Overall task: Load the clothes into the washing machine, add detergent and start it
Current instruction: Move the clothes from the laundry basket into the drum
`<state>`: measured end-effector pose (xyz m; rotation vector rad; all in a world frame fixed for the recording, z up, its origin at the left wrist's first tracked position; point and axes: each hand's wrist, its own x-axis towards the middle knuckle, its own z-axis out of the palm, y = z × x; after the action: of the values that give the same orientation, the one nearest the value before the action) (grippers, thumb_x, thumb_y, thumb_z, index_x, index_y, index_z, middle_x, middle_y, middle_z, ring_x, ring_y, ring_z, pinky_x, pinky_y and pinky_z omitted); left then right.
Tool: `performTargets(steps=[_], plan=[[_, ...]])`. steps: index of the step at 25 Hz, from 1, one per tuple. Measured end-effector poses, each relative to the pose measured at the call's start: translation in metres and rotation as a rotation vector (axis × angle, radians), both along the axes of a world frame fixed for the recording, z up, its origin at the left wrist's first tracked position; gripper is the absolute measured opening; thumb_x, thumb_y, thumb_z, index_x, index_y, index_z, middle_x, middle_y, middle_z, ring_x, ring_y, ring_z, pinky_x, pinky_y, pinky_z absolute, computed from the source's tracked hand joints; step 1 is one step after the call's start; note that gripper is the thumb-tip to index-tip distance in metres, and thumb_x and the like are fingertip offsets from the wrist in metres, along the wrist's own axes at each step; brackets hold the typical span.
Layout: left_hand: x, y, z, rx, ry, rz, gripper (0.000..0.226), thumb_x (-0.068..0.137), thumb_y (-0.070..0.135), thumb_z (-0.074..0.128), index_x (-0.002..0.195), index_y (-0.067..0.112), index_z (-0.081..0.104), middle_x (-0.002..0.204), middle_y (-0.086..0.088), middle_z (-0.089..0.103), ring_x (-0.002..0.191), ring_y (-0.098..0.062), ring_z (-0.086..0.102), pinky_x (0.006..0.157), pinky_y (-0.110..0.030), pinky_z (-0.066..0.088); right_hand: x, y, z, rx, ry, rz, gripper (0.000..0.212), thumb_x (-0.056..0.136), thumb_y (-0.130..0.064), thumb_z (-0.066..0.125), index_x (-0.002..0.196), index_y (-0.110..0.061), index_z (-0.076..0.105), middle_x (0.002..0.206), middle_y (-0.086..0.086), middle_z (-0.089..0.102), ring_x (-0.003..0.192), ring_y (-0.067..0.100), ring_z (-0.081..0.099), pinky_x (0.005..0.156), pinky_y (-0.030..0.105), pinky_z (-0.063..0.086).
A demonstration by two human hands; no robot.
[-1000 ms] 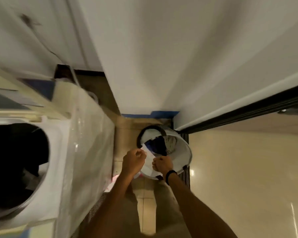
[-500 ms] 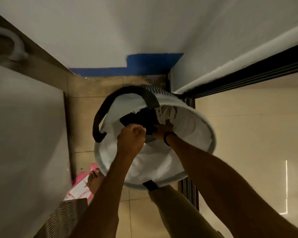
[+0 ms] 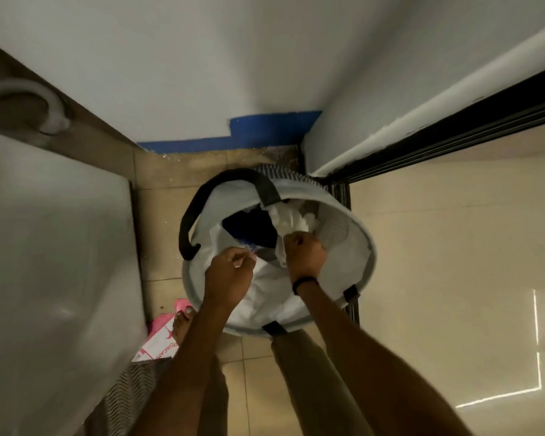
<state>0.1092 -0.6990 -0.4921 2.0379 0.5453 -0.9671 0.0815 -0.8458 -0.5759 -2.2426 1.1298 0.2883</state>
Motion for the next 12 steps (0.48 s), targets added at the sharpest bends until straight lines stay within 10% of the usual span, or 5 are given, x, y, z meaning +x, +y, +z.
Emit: performTargets(steps=[6,12], plan=[[-0.016,0.022,0.136,-0.069,0.023,-0.133,0.049,0.090,0.019,0.070,0.135,0.018,0.052,0.132,-0.005,0.060,0.121,-0.023,0.058,0.096,-0.029,0.046,-0.048,0.052,0.221,0.001,-0.490,-0.213,0.006,0.082,-0.012,0.072,0.085,-0.016,0.074,0.081,-0.008,0.071,0.073,-0.003,0.063,0.072,0.003,0.046],[-0.026,0.048,0.236,0.033,-0.113,-0.314,0.127,0.055,0.058,0.082,0.155,0.030,0.008,0.158,-0.012,0.026,0.142,-0.034,0.033,0.113,-0.047,0.038,-0.052,0.087,0.411,0.325,-0.641,-0.281,0.008,0.086,-0.010,0.069,0.086,-0.007,0.076,0.081,0.004,0.075,0.076,0.010,0.071,0.069,0.020,0.059]])
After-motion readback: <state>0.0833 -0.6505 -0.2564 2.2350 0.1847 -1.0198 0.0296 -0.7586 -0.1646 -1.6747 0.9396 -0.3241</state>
